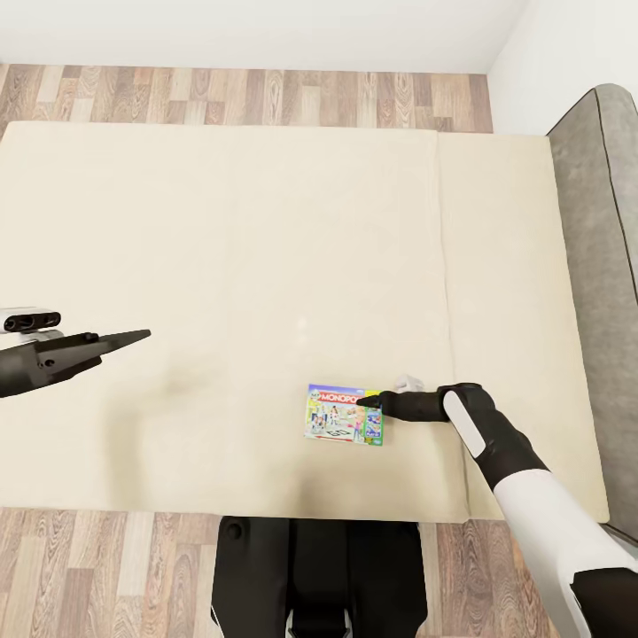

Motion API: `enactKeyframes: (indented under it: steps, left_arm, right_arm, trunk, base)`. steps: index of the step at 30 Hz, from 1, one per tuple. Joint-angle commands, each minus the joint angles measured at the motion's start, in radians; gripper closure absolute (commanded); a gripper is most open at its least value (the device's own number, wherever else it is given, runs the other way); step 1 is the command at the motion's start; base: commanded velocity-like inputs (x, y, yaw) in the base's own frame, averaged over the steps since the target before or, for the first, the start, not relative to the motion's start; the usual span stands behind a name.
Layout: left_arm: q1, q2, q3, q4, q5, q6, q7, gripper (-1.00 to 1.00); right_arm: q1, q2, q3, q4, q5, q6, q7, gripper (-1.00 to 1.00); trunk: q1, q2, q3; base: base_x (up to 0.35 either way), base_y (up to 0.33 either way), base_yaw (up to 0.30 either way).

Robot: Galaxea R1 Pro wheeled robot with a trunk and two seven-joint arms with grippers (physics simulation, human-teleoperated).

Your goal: Put all the toys in the child's room - the three board games (two on the bed and one on the table), the two jigsaw puzzles on the table, and the tennis ball on the table - inside the toy box on the table in the child's room.

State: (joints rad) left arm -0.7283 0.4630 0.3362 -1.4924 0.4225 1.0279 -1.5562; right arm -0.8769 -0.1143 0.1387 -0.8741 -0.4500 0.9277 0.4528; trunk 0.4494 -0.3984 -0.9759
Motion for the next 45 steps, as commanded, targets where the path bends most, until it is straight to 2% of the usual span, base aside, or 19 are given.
enactKeyframes:
  steps: [1, 27, 45]
  left_arm:
    - [0.0, 0.0, 0.0, 0.0, -0.001, 0.011, -0.004, -1.0]
    - [0.0, 0.0, -0.002, 0.0, -0.002, 0.011, -0.004, -1.0]
    - [0.0, 0.0, -0.002, 0.0, -0.002, 0.01, -0.004, -1.0]
  right_arm:
    - [0.0, -0.001, 0.002, 0.0, 0.006, 0.002, 0.006, -1.0]
    - [-0.001, 0.0, 0.008, 0.0, 0.007, 0.002, 0.006, -1.0]
    - [0.001, 0.0, 0.009, 0.0, 0.008, 0.002, 0.006, -1.0]
  trunk:
    - [0.001, -0.002, -0.001]
    - [0.001, -0.002, -0.001]
    - [0.001, -0.002, -0.001]
  base:
    - [0.0, 0.016, 0.0]
    - [0.0, 0.017, 0.0]
    - [0.0, 0.188, 0.0]
